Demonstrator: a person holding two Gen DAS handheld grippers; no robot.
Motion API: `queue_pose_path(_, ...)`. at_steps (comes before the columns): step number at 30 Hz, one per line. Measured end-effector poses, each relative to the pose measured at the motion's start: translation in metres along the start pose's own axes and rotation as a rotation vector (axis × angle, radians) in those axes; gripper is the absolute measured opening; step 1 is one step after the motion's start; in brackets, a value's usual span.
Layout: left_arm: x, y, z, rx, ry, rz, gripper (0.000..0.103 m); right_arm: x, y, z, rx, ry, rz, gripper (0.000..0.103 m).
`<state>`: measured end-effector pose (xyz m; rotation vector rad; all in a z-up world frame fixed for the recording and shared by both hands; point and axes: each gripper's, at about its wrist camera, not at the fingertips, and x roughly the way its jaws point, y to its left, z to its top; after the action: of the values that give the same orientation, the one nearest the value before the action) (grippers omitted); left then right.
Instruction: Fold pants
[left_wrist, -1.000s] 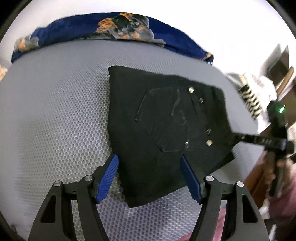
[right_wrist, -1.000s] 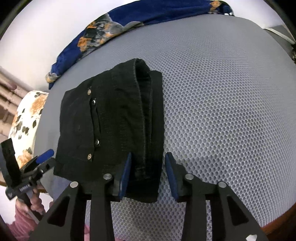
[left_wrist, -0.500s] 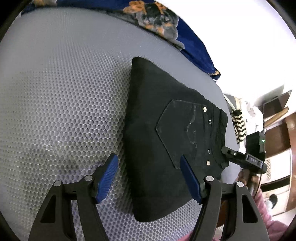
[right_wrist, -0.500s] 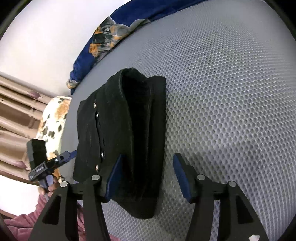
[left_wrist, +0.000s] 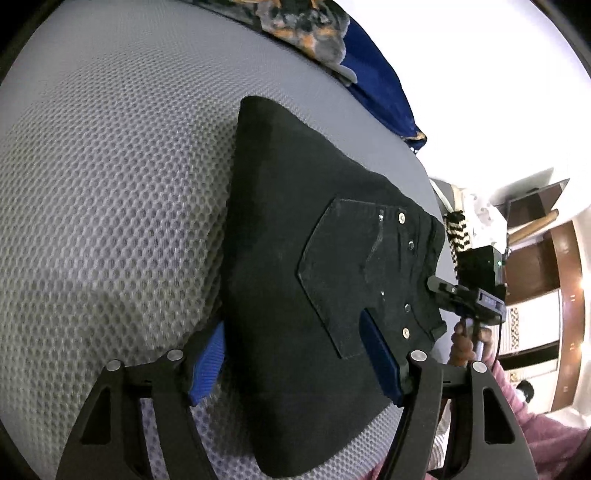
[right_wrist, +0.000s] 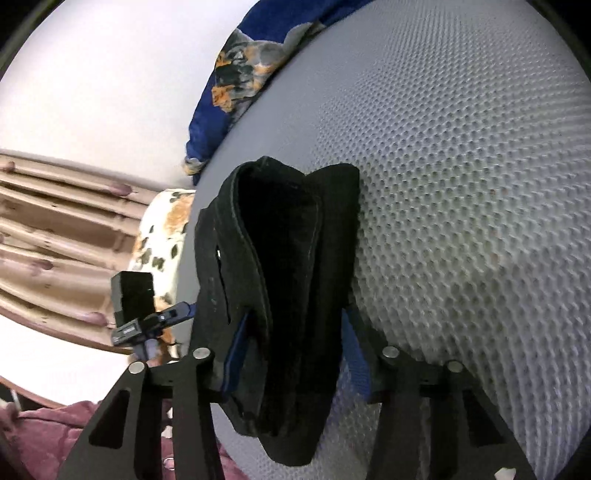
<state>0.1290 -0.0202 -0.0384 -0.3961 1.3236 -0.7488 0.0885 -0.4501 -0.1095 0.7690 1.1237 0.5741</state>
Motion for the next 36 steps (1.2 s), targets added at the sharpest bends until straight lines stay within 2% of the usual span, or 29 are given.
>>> queue_pose_path(2, 0.002, 0.000, 0.004, -0.001, -0.003, -0.012, 0.067, 0.004, -0.001, 0.003, -0.009, 0.013, 0.016, 0.035)
queue_pose_path(7, 0.009, -0.002, 0.015, 0.010, -0.014, -0.017, 0.062, 0.014, 0.001, 0.013, -0.026, 0.041, 0.061, 0.033)
queue_pose_path(11, 0.011, -0.004, 0.018, 0.017, -0.017, -0.006, 0.060, 0.020, 0.002, 0.020, -0.025, 0.013, 0.080, 0.032)
queue_pose_path(12, 0.012, -0.005, 0.019, 0.022, -0.016, 0.001, 0.055, 0.021, 0.003, 0.021, -0.027, 0.005, 0.084, 0.032)
queue_pose_path(15, 0.015, -0.002, 0.022, 0.007, -0.016, 0.015, 0.044, 0.016, 0.002, 0.015, -0.035, 0.019, 0.069, 0.032)
queue_pose_path(18, 0.014, 0.005, 0.023, -0.027, -0.021, -0.006, 0.044, 0.020, 0.005, 0.019, -0.049, 0.034, 0.049, 0.031)
queue_pose_path(22, 0.011, 0.004, 0.021, -0.027, -0.037, 0.010, 0.044, 0.025, 0.009, 0.023, -0.069, 0.006, 0.021, 0.031)
queue_pose_path(28, 0.015, -0.012, 0.020, 0.028, -0.053, 0.129, 0.036, 0.022, 0.016, 0.016, -0.027, -0.051, -0.022, 0.029)
queue_pose_path(31, 0.017, -0.026, 0.021, 0.089, -0.057, 0.209, 0.030, 0.018, 0.033, 0.013, -0.043, -0.073, -0.093, 0.026)
queue_pose_path(36, 0.010, -0.042, 0.021, 0.171, -0.076, 0.266, 0.018, 0.014, 0.062, 0.013, -0.074, -0.091, -0.193, 0.024)
